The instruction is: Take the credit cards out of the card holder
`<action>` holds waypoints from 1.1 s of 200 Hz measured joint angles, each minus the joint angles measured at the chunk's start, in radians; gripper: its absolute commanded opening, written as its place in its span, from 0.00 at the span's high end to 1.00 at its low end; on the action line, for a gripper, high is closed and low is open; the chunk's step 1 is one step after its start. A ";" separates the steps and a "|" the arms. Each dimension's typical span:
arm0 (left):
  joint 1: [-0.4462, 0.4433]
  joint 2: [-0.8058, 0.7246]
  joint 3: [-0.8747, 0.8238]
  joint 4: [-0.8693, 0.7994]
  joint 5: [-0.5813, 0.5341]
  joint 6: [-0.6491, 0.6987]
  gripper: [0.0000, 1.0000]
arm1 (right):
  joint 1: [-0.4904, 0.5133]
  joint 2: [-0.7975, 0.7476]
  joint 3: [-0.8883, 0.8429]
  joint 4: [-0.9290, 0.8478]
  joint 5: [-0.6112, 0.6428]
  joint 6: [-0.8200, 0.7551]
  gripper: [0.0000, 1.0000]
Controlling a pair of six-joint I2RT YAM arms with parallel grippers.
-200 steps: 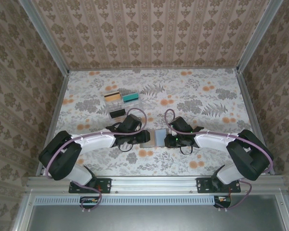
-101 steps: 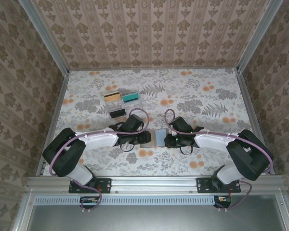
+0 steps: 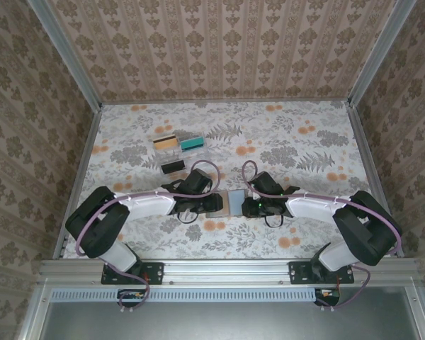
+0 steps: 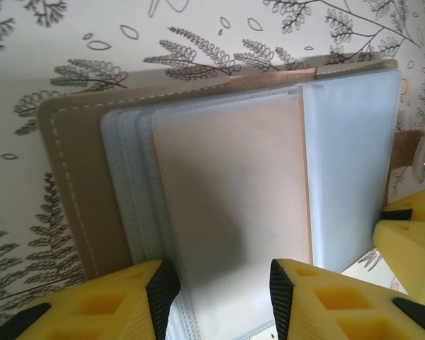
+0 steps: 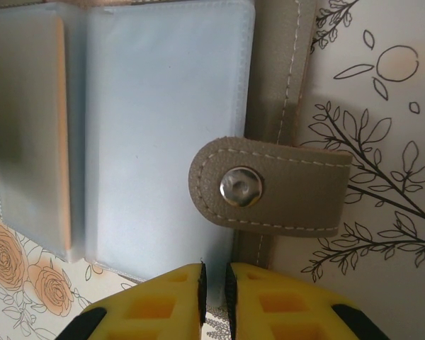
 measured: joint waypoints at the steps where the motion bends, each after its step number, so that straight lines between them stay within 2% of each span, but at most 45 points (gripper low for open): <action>1: 0.000 0.000 0.000 0.002 0.002 0.000 0.52 | 0.000 0.000 0.000 0.000 0.000 0.000 0.81; 49: -0.003 0.009 0.001 0.051 0.039 0.005 0.41 | 0.000 0.000 0.000 0.000 0.000 0.000 0.81; 95: -0.006 0.010 0.008 0.056 0.052 0.009 0.38 | 0.000 0.000 -0.002 0.003 0.000 0.000 0.81; 114: -0.006 0.009 0.013 0.056 0.057 0.014 0.32 | 0.000 0.000 -0.003 0.003 0.000 0.000 0.80; 125: -0.010 0.009 0.014 0.057 0.060 0.018 0.25 | 0.000 0.000 -0.003 0.003 0.000 0.000 0.80; 144: -0.017 0.009 0.021 0.056 0.064 0.029 0.19 | 0.000 0.000 -0.003 0.003 0.000 0.000 0.80; 181: -0.022 0.009 0.032 0.058 0.077 0.042 0.00 | 0.000 0.000 -0.003 0.004 0.000 0.001 0.78; 220: -0.026 0.009 0.035 0.071 0.082 0.046 0.00 | 0.003 0.000 -0.003 0.007 0.000 0.001 0.75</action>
